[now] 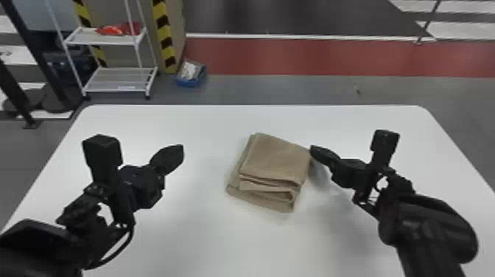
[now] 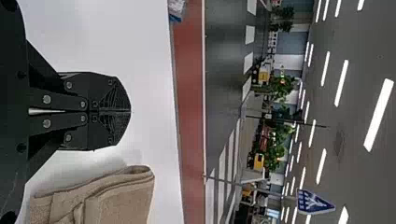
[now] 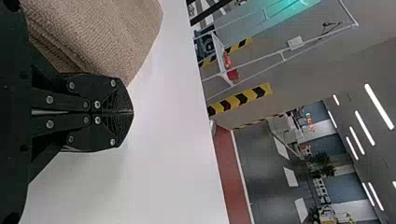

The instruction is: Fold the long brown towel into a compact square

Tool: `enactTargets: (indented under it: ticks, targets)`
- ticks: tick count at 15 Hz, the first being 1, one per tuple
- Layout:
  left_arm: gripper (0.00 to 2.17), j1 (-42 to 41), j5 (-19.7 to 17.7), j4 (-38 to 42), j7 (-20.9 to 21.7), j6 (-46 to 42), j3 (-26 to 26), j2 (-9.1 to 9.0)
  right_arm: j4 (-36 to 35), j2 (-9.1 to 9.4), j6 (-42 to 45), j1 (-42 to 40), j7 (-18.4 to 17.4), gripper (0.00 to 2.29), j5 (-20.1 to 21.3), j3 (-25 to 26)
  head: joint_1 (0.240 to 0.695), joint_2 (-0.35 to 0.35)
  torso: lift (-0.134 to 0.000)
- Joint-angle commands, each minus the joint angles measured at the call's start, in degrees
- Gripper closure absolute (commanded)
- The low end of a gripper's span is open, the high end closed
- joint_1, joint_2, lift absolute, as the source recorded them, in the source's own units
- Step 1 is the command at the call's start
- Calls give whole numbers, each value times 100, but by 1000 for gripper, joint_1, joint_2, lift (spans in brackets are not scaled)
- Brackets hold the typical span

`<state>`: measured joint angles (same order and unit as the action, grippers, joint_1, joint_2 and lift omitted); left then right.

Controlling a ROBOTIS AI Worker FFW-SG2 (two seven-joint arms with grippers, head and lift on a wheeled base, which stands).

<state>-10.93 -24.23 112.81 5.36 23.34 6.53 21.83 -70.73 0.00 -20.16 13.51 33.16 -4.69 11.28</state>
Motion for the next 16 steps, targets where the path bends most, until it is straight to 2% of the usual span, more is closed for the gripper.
enactTargets:
  ticks: [1, 5, 7, 8, 13, 16]
  targets:
    - [1737, 20, -20, -48, 35, 0, 6, 5, 464, 5, 402, 292, -46, 2037, 3, -82, 695, -13, -124]
    - [1737, 100, -46, -145, 35, -35, 85, -3, 1237, 5, 842, 855, -81, 2037, -85, -521, 695, 3, -124]
    - [1737, 135, -82, -215, 53, -105, 85, -12, 1211, 5, 965, 802, -81, 2037, -103, -635, 695, 22, -124]
    - [1737, 161, -108, -259, 61, -158, 85, -3, 903, 5, 1123, 600, -239, 2037, -59, -706, 695, 25, -124]
    - [1737, 214, -90, -286, 53, -158, 129, -30, -925, 5, 402, -525, -696, 2037, -129, -653, 695, 21, -124]
    - [1737, 319, -82, -426, 44, -176, 261, -65, -1153, 5, 332, -956, -776, 2037, -261, -530, 695, 6, -124]
